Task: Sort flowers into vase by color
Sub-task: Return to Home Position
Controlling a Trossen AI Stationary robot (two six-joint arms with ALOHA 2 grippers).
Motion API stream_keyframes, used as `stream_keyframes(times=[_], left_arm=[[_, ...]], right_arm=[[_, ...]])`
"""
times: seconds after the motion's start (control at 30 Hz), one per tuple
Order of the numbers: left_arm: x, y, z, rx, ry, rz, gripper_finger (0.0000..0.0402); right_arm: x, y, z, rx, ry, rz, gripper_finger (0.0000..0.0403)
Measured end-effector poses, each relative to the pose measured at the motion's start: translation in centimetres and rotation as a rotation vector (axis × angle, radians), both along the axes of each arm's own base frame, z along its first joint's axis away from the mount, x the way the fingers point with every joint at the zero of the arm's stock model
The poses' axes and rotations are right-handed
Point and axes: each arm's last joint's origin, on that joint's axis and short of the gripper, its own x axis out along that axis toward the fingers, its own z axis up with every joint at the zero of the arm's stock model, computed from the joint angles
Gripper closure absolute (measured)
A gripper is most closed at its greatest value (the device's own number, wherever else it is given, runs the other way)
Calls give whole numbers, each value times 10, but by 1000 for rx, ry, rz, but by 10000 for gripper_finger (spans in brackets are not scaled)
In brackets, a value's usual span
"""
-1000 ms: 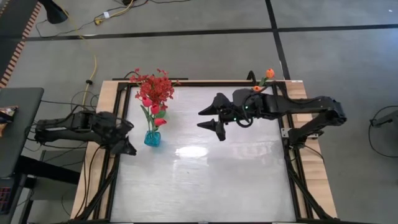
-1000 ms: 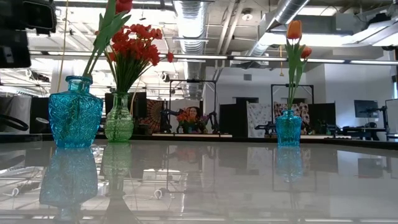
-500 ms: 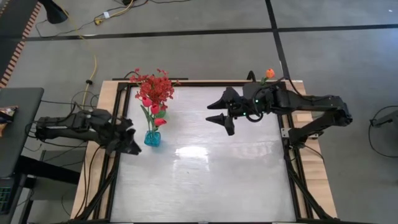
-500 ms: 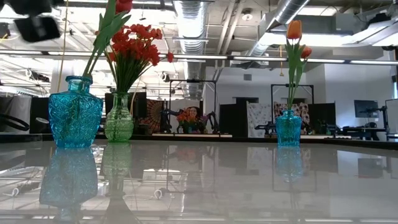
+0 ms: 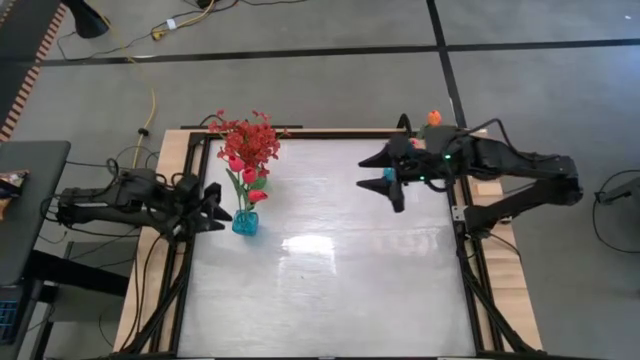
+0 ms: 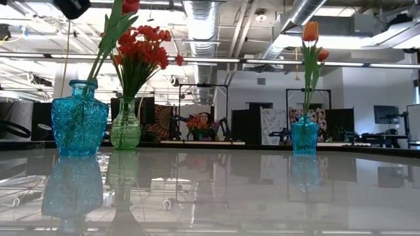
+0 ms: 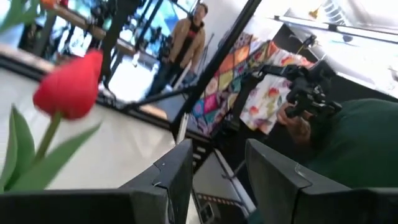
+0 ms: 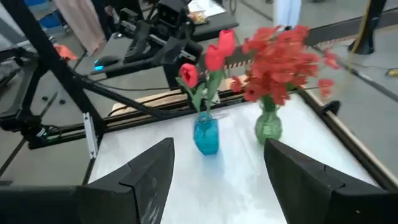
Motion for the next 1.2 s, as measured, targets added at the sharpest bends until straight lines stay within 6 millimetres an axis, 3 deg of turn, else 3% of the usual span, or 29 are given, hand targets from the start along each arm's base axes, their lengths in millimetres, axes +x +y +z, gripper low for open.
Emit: stream_keyframes(times=[0.17,0.37,0.7,1.2], left_arm=[[0,1,3,32,-42,29,266],[0,2,7,73,-96,94,266],[-2,4,17,137,-217,178,266],[-6,9,18,213,-248,305,266]], right_arm=[[-29,0,-12,41,-66,-87,126],[-44,6,-35,103,-183,-67,126],[-56,10,-78,117,-150,-93,126],[-73,7,-116,139,-189,-129,127]])
